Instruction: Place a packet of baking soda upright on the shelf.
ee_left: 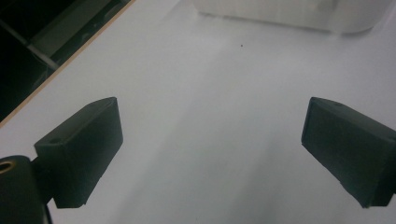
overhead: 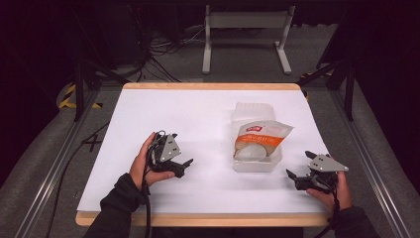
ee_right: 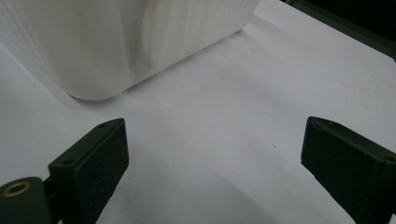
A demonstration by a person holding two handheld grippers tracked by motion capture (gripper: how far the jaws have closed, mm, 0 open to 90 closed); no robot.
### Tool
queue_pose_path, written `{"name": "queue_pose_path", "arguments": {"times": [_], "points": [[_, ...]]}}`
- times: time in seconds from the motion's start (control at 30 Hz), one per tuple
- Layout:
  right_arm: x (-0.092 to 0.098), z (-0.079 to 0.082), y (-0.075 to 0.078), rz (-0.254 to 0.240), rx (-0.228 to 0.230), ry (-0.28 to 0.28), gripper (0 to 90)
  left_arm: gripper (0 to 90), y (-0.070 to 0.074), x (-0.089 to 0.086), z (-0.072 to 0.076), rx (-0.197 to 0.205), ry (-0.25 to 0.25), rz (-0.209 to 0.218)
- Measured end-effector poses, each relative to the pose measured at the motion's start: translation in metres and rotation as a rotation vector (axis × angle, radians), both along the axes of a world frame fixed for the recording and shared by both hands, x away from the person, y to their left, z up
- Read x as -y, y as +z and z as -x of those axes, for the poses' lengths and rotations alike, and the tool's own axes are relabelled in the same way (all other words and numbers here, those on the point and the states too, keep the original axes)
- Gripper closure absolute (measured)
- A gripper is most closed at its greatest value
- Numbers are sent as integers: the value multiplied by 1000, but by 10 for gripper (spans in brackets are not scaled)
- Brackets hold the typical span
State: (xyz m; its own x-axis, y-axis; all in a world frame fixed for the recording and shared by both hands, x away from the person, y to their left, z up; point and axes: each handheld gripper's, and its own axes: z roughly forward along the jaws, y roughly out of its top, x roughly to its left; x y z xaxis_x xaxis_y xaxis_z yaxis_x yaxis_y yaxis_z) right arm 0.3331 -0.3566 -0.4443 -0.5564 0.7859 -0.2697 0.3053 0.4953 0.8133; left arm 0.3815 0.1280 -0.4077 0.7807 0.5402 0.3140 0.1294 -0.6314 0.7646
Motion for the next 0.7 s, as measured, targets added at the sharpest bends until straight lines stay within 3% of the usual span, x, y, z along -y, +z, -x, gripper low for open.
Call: {"name": "queue_pose_path", "arguments": {"times": [0.7], "points": [[0, 0, 0, 1, 0, 2, 79, 57, -14, -60, 20, -49, 57, 16]]}}
